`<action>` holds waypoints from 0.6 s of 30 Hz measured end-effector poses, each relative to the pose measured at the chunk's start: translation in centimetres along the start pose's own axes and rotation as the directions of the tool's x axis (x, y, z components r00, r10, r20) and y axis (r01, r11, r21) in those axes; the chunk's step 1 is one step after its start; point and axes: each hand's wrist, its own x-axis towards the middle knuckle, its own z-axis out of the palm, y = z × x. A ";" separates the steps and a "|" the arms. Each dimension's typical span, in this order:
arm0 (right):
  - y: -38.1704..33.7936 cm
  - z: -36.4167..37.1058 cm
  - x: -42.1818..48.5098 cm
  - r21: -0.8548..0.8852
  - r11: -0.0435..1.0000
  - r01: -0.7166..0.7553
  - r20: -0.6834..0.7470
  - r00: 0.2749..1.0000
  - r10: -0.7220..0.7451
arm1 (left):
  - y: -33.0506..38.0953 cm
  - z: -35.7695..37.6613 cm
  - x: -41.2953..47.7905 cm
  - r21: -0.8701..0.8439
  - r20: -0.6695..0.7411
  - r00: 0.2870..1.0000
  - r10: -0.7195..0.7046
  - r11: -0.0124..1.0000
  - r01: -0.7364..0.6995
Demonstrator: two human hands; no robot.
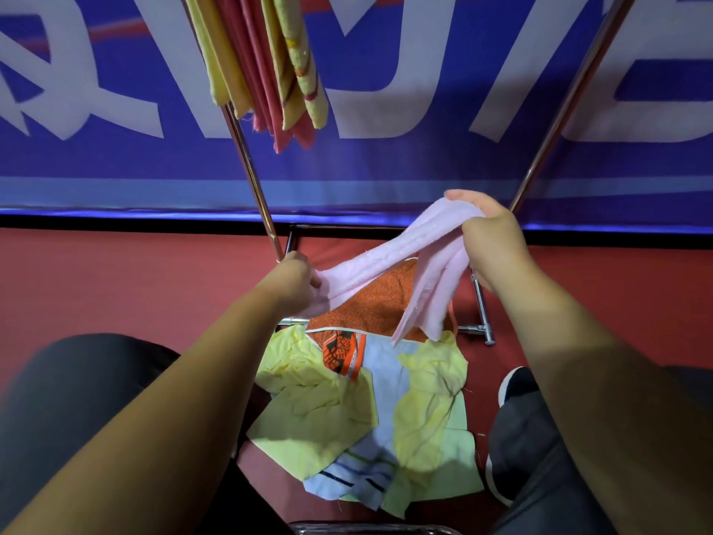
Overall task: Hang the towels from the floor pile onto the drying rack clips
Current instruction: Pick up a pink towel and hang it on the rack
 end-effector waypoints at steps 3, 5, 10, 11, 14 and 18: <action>-0.2 0.5 -0.2 0.025 1.000 -0.016 0.034 0.999 0.015 | 0.5 0.9 0.0 0.003 0.048 0.999 -0.024 1.000 0.024; -0.3 1.0 -0.4 0.038 0.999 -0.013 0.055 0.998 0.011 | 1.2 2.1 -0.3 0.012 0.089 0.995 -0.048 0.999 0.047; -0.3 3.0 -1.3 0.021 1.000 0.007 0.113 0.994 -0.009 | 3.0 4.8 -0.5 0.129 0.227 0.972 -0.055 0.991 0.026; -0.3 3.5 -1.6 0.019 1.000 0.017 0.122 0.992 -0.019 | 3.4 5.3 -0.5 0.129 0.232 0.972 -0.029 0.992 -0.001; -0.3 4.6 -2.0 -0.014 0.998 0.055 0.138 0.989 -0.053 | 4.1 6.4 -0.1 0.108 0.274 0.958 0.081 0.988 -0.115; -0.5 5.6 -2.5 -0.054 0.996 0.072 0.154 0.986 -0.062 | 6.1 5.3 -0.6 -0.091 0.245 0.944 0.219 0.975 -0.203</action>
